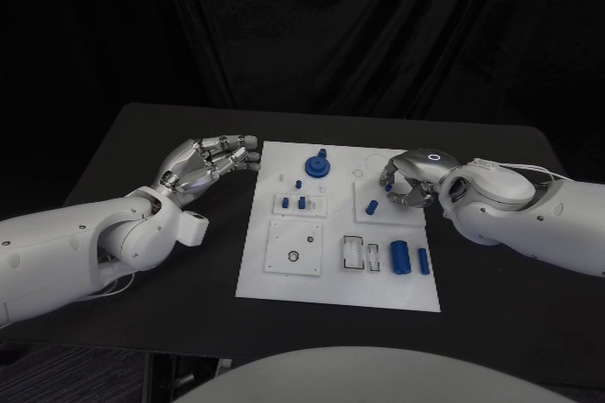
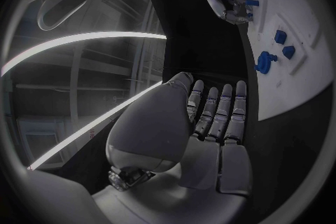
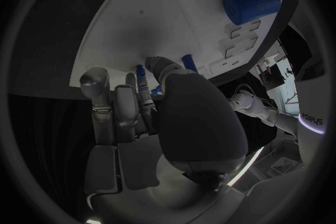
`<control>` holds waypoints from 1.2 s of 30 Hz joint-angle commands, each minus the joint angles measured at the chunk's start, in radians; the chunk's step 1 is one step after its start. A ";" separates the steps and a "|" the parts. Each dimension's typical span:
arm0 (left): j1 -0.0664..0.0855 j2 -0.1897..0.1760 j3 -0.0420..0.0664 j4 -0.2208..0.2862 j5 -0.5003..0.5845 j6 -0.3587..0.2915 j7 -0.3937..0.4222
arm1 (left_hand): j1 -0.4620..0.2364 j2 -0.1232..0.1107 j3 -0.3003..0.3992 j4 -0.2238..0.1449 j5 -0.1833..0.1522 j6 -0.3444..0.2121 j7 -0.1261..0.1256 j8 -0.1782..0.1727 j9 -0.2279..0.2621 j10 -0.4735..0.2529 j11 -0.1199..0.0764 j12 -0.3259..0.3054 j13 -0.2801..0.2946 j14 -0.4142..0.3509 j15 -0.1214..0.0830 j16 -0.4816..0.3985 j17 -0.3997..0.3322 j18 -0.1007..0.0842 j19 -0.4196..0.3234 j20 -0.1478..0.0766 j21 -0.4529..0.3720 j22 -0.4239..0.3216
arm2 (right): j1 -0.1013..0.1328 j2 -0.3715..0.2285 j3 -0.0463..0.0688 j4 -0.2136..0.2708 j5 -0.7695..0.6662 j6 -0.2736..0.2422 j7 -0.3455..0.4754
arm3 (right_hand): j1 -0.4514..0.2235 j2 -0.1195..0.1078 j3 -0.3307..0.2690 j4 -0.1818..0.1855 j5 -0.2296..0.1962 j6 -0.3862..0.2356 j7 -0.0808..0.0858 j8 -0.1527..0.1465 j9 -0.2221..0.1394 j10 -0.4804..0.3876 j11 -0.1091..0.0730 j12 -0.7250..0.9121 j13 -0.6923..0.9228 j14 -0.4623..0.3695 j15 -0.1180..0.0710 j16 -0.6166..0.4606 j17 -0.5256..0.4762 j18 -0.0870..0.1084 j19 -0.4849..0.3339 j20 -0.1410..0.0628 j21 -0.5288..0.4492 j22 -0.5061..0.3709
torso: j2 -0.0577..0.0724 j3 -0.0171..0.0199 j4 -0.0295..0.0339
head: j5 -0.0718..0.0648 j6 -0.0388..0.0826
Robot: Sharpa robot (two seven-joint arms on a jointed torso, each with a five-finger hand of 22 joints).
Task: Assemble the parts on the task board
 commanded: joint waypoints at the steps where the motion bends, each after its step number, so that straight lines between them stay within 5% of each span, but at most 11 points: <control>1: -0.003 -0.001 0.001 0.002 0.008 0.023 0.203 | 0.006 0.007 -0.001 -0.008 0.008 -0.002 0.005 0.006 -0.002 -0.001 0.005 0.004 -0.002 0.006 0.004 0.004 -0.002 0.001 0.009 -0.002 -0.006 -0.001 | -0.004 0.000 0.000 -0.002 0.001 -0.024 0.003 | 0.005 0.010 0.008 -0.004 0.021 0.017 0.003 0.011 0.006 0.018 -0.003 0.005 -0.012 0.006 0.004 0.007 0.005 0.015 0.007 0.001 0.010 0.098 | 0.000 -0.0003 -0.0009 | 0.000 0.000; 9: -0.004 0.004 0.001 -0.002 0.008 0.029 0.192 | 0.010 0.009 0.001 -0.013 0.015 -0.002 0.007 0.007 -0.005 -0.002 0.008 0.007 -0.007 0.008 0.007 0.008 -0.004 -0.002 0.014 -0.002 -0.006 -0.002 | -0.004 0.001 0.000 -0.007 0.003 -0.047 0.013 | 0.011 0.034 0.034 -0.020 0.057 0.081 -0.007 0.060 0.043 0.111 -0.020 0.007 -0.052 0.024 -0.010 0.024 0.019 0.008 0.033 -0.009 0.058 0.110 | 0.000 -0.0020 -0.0014 | 0.001 0.000; 36: -0.016 0.014 0.001 -0.012 0.008 0.039 0.163 | 0.020 0.018 0.011 -0.026 0.026 0.001 0.014 0.014 -0.012 -0.001 0.024 0.015 -0.019 0.009 0.006 0.014 -0.008 -0.006 0.023 -0.006 -0.005 -0.002 | -0.014 0.015 0.000 -0.048 0.038 -0.091 0.056 | 0.025 0.078 0.039 -0.050 -0.021 0.106 -0.014 0.117 0.126 0.235 -0.046 -0.045 -0.136 0.044 -0.032 0.031 0.023 0.000 0.060 -0.032 0.102 0.119 | -0.002 -0.0033 0.0013 | 0.001 0.000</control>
